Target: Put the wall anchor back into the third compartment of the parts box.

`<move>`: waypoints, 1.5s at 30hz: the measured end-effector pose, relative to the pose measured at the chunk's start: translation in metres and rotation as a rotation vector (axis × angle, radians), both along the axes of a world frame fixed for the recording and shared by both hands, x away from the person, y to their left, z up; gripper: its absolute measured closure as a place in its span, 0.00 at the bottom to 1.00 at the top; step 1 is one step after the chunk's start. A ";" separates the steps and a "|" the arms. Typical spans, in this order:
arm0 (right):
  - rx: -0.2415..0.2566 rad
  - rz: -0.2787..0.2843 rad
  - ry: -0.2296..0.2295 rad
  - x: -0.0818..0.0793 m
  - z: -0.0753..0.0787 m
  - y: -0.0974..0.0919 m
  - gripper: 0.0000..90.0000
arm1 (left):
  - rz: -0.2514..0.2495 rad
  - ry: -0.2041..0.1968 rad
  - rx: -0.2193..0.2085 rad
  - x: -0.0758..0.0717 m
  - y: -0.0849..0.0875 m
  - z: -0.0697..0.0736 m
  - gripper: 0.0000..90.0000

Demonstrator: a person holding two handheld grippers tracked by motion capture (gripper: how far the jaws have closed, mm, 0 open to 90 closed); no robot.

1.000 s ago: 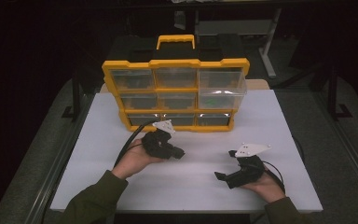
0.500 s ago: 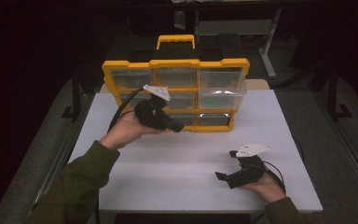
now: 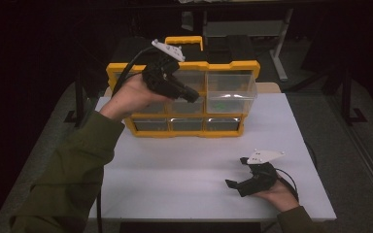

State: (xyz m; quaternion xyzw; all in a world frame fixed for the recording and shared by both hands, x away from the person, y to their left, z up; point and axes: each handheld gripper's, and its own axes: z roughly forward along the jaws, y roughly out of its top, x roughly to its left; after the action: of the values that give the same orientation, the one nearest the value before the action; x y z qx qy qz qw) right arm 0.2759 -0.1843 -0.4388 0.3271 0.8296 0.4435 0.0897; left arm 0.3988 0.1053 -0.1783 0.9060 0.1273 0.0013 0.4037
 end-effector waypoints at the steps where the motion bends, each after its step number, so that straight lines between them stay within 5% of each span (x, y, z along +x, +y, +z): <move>1: 0.000 -0.007 0.014 -0.001 0.001 0.000 0.01 | 0.000 -0.004 0.003 0.002 -0.002 0.004 0.95; 14: 0.007 -0.007 0.004 -0.002 0.001 -0.002 0.01 | -0.007 -0.024 -0.010 0.013 -0.029 0.028 0.95; 29: 0.011 -0.014 -0.007 -0.004 0.003 -0.006 0.01 | -0.019 -0.013 0.006 0.023 -0.062 0.010 0.94; 35: 0.009 -0.013 -0.004 -0.004 0.003 -0.005 0.01 | 0.002 -0.014 -0.017 0.023 -0.058 0.013 0.82; 45: 0.007 -0.014 0.003 -0.004 0.003 -0.005 0.01 | 0.018 -0.015 -0.057 0.021 -0.021 0.025 0.72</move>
State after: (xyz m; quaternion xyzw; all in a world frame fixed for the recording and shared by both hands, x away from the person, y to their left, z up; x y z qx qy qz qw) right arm 0.2717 -0.1889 -0.4361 0.3337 0.8259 0.4454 0.0905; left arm 0.4202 0.0845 -0.1536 0.8930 0.1324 0.0081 0.4300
